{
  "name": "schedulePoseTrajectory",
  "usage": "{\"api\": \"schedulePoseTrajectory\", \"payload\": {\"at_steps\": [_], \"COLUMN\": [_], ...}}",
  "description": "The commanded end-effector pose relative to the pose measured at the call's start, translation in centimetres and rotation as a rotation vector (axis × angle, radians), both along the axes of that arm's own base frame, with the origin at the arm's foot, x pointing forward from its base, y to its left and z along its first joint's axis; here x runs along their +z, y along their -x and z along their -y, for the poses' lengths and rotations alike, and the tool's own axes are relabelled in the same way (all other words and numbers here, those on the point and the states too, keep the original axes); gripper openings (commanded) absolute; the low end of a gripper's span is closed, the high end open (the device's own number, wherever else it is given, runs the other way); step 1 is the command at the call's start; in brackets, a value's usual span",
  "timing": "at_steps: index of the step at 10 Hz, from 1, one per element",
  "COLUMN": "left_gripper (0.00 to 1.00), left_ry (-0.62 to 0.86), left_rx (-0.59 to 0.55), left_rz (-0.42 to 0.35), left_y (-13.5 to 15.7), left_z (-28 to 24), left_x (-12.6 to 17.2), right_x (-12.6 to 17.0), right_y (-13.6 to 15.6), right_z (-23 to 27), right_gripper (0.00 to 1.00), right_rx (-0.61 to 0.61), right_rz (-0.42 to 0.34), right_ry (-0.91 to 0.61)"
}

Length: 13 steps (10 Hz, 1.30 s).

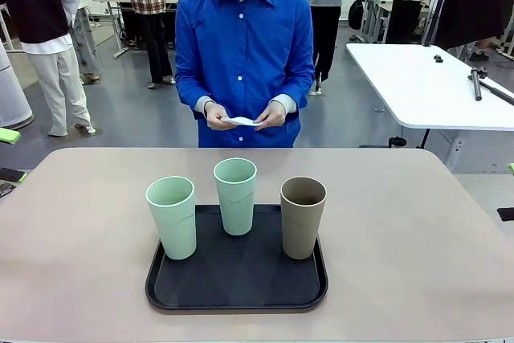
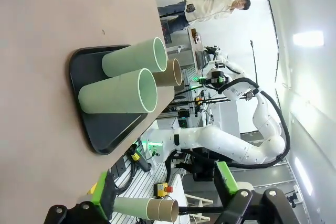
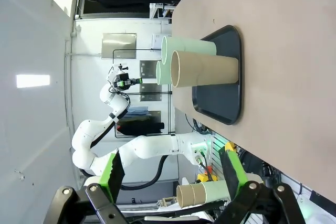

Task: Place coasters on the table and set cups on them.
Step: Pick up one Reusable plastic cup and place it on a coaster set by the human.

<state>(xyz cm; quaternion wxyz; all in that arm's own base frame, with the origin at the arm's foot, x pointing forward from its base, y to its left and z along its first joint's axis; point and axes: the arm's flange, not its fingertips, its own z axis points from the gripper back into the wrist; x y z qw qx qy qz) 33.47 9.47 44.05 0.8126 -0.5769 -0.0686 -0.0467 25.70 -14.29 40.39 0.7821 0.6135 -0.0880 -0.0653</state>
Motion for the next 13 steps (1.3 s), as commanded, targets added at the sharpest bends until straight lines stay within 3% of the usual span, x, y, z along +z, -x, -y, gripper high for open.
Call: {"api": "schedulePoseTrajectory", "payload": {"at_steps": [1,13], "left_gripper": [1.00,1.00], "left_ry": [0.014,0.014], "left_rx": [-0.002,-0.002], "left_rz": [0.013,0.013], "left_y": [0.02,0.02], "left_z": [-0.38,-0.38], "left_x": [0.17,0.17], "right_x": [0.10,0.10], "right_y": [-0.21,-0.21], "right_z": [0.00,0.00], "right_gripper": [1.00,1.00], "right_rx": [-0.009,-0.009], "right_rz": [-0.002,-0.002], "right_ry": [-0.010,-0.010]}}
